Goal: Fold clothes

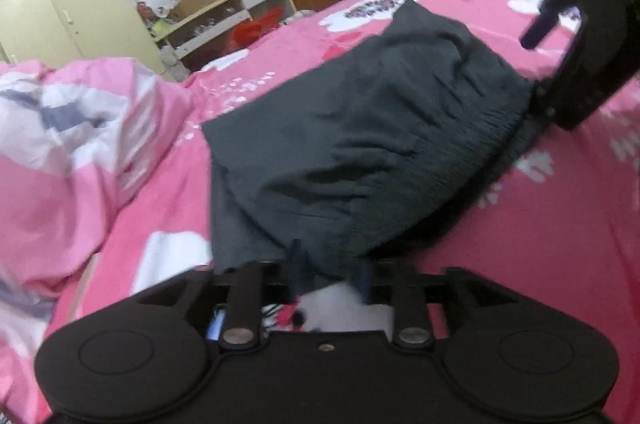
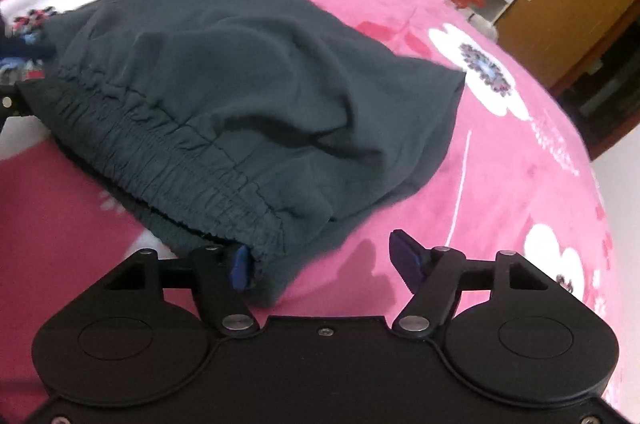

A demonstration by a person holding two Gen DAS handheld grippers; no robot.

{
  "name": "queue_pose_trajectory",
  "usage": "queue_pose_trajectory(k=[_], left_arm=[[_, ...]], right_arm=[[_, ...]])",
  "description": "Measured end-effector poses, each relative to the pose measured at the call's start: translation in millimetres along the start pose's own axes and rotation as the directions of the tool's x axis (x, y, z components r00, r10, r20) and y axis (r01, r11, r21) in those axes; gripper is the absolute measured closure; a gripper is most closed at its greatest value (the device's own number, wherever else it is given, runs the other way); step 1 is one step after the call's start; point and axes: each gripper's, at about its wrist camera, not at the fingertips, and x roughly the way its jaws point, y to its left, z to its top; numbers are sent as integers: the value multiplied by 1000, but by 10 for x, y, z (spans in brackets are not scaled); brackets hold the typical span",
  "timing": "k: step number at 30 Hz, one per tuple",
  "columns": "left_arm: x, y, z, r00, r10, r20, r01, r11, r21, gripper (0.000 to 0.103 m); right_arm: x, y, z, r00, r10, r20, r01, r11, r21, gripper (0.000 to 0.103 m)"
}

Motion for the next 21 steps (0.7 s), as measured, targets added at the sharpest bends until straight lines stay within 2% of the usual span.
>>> queue_pose_trajectory(k=[3, 7, 9, 10, 12, 14, 15, 17, 19, 21], left_arm=[[-154, 67, 45, 1000, -17, 12, 18, 999, -49, 34], [-221, -45, 51, 999, -50, -5, 50, 997, -60, 26], [-148, -160, -8, 995, -71, -63, 70, 997, -26, 27], [-166, -160, -28, 994, -85, -63, 83, 996, -37, 27], [-279, -33, -11, 987, -156, -24, 151, 977, -149, 27], [-363, 118, 6, 978, -209, 20, 207, 943, -260, 27], [-392, 219, 18, 972, -232, 46, 234, 917, -324, 27], [-344, 555, 59, 951, -288, 115, 306, 811, -500, 27], [-167, 766, 77, 938, -313, 149, 340, 743, -577, 28], [161, 941, 123, 937, -313, 158, 341, 713, -612, 32]], right_arm=[[-152, -71, -58, 996, 89, -9, -89, 995, 42, 21], [-200, -63, -73, 995, 100, 11, -101, 995, 22, 16], [-156, -82, -50, 991, 135, -7, -135, 990, 29, 16], [-186, -85, -58, 988, 154, -5, -153, 988, 34, 16], [-318, -197, -71, 979, 201, 14, -202, 977, 67, 15], [-393, -335, -83, 974, 225, 17, -226, 967, 120, 15], [-443, -460, -89, 969, 246, 24, -246, 954, 170, 15], [-506, -641, -90, 965, 259, 42, -262, 935, 238, 14], [-483, -827, -11, 965, 252, 79, -264, 921, 286, 14], [-322, -983, 183, 972, 207, 115, -233, 921, 311, 12]])
